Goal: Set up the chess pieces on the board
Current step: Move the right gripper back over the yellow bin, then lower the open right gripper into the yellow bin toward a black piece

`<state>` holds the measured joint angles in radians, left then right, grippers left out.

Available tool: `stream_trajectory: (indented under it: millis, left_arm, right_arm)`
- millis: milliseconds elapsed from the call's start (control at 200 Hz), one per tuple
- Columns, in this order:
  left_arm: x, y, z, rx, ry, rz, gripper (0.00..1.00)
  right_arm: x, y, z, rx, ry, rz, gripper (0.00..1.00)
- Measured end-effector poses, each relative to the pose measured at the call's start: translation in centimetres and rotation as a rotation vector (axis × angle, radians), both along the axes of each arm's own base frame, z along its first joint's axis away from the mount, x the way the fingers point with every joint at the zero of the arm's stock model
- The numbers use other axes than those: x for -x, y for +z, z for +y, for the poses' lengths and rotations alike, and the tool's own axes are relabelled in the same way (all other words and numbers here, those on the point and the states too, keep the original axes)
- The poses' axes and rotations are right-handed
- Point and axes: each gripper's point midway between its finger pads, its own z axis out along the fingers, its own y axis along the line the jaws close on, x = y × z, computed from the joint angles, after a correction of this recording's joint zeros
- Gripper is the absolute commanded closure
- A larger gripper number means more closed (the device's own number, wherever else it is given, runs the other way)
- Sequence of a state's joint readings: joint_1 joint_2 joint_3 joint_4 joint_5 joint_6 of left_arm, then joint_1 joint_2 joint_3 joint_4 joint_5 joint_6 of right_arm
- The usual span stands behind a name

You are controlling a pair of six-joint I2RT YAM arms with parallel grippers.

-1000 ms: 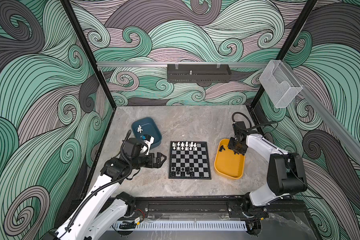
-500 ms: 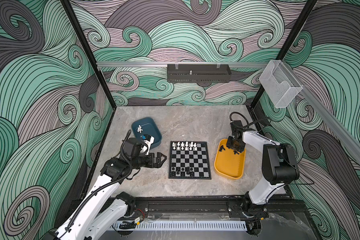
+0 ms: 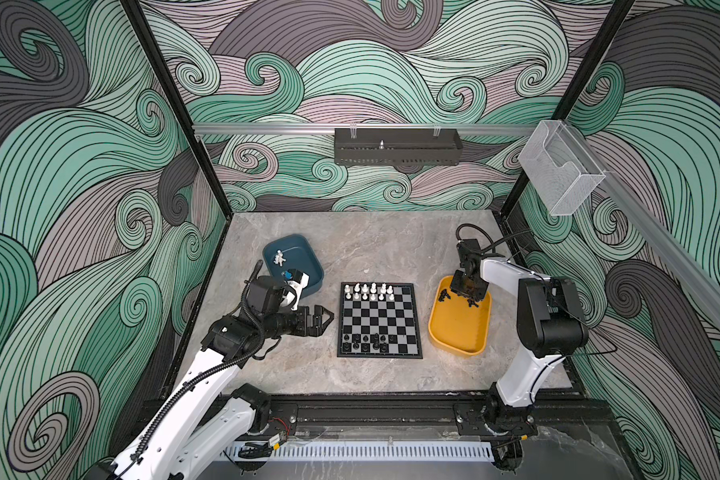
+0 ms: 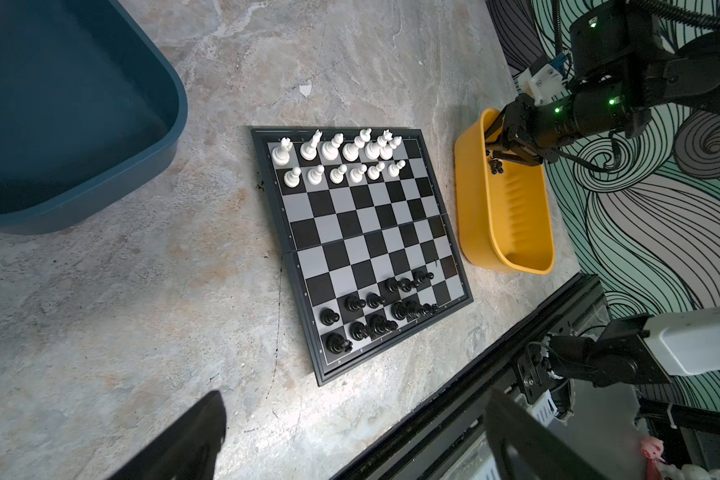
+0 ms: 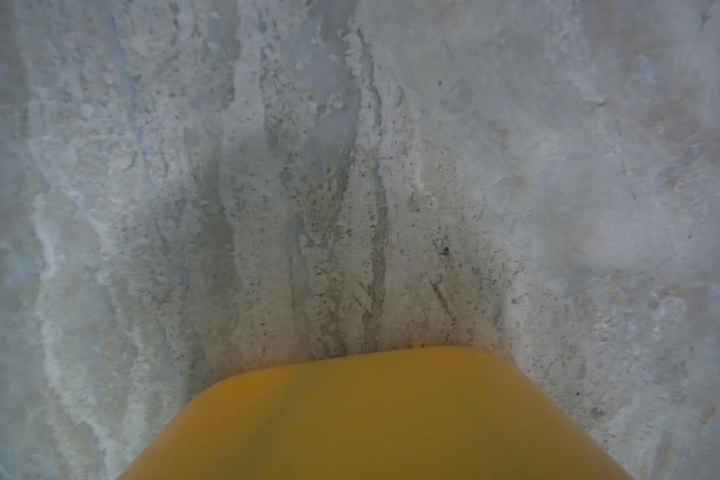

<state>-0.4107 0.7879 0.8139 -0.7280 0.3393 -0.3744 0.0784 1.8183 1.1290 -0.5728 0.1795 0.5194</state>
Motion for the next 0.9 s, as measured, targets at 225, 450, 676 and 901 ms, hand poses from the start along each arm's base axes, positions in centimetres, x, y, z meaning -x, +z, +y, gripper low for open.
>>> stream_trajectory:
  millis: [225, 450, 676, 901]
  left_arm:
    - [0.0, 0.1, -0.1, 0.004, -0.002, -0.003, 0.01]
    - [0.1, 0.3, -0.1, 0.009, -0.005, -0.009, 0.01]
    - [0.0, 0.3, -0.1, 0.010, -0.005, -0.010, 0.02]
    - [0.0, 0.3, -0.1, 0.011, -0.006, -0.010, 0.01]
  right_arm:
    - [0.5, -0.1, 0.6, 0.005, 0.053, 0.026, 0.65]
    - [1.4, 0.0, 1.2, -0.006, 0.133, 0.067, 0.70]
    - [2.8, 1.0, 2.0, -0.001, 0.212, 0.094, 0.50]
    - [3.1, 3.4, 2.6, -0.067, 0.181, 0.019, 0.63]
